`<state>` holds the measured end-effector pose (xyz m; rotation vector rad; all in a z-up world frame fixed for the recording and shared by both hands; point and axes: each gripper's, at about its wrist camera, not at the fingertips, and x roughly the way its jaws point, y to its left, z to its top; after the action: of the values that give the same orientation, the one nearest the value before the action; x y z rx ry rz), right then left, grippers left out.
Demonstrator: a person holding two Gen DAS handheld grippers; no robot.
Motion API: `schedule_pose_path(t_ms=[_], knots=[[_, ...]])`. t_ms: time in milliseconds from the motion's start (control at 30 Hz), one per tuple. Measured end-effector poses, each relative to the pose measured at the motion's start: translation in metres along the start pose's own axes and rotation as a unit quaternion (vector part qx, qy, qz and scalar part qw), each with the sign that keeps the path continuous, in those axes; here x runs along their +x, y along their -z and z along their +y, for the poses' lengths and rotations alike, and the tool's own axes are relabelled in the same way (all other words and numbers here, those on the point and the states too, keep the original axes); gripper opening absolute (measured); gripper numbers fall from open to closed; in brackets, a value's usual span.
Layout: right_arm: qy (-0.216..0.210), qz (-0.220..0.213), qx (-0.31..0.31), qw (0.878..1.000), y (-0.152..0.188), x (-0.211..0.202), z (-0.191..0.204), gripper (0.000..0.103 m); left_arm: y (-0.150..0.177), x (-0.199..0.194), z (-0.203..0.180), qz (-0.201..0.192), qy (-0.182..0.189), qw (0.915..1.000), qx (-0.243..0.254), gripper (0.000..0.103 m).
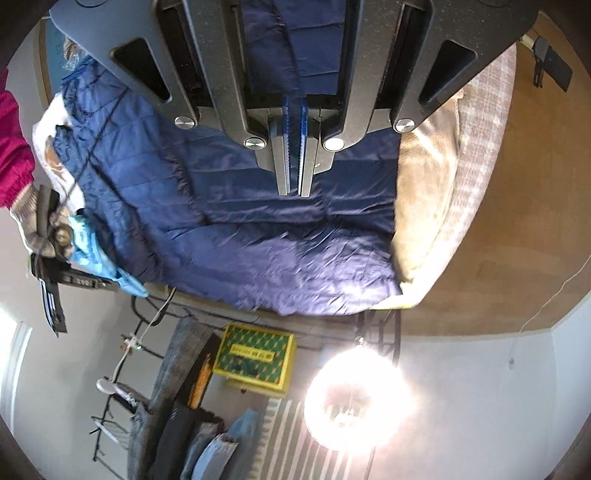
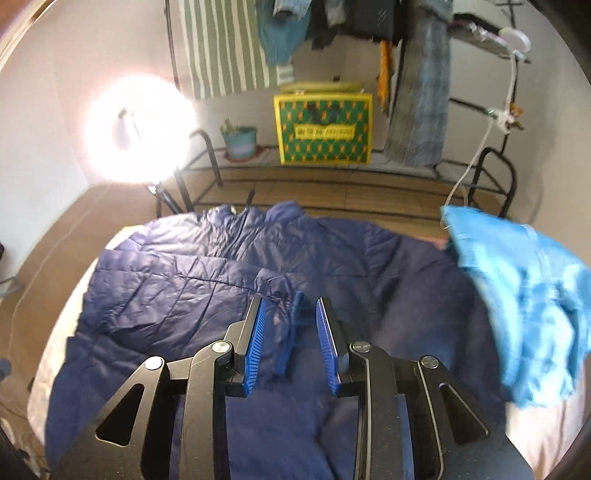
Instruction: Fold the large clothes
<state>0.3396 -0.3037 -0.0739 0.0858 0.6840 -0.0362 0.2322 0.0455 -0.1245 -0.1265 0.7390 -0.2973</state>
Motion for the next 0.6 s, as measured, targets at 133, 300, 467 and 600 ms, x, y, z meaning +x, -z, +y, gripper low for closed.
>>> schedule_pose_path(t_ms=[133,300,467,600], knots=[[0.007,-0.026,0.014,1.0,0.012,-0.063,-0.02,0.027,-0.007,-0.03,-0.021,-0.021,0.01,0.9997,0.013,0.0],[0.026,-0.046,0.044,0.998,0.047,-0.126,-0.055,0.037,-0.006,-0.057,-0.04,-0.034,0.023,0.9989,0.025,0.0],[0.053,-0.019,0.071,0.996,0.102,-0.157,-0.097,0.038,0.002,-0.063,-0.064,-0.027,0.038,0.9981,0.041,0.0],[0.078,0.015,0.122,0.989,0.153,-0.167,-0.141,0.038,0.006,-0.054,-0.085,-0.016,0.053,0.9972,0.049,0.0]])
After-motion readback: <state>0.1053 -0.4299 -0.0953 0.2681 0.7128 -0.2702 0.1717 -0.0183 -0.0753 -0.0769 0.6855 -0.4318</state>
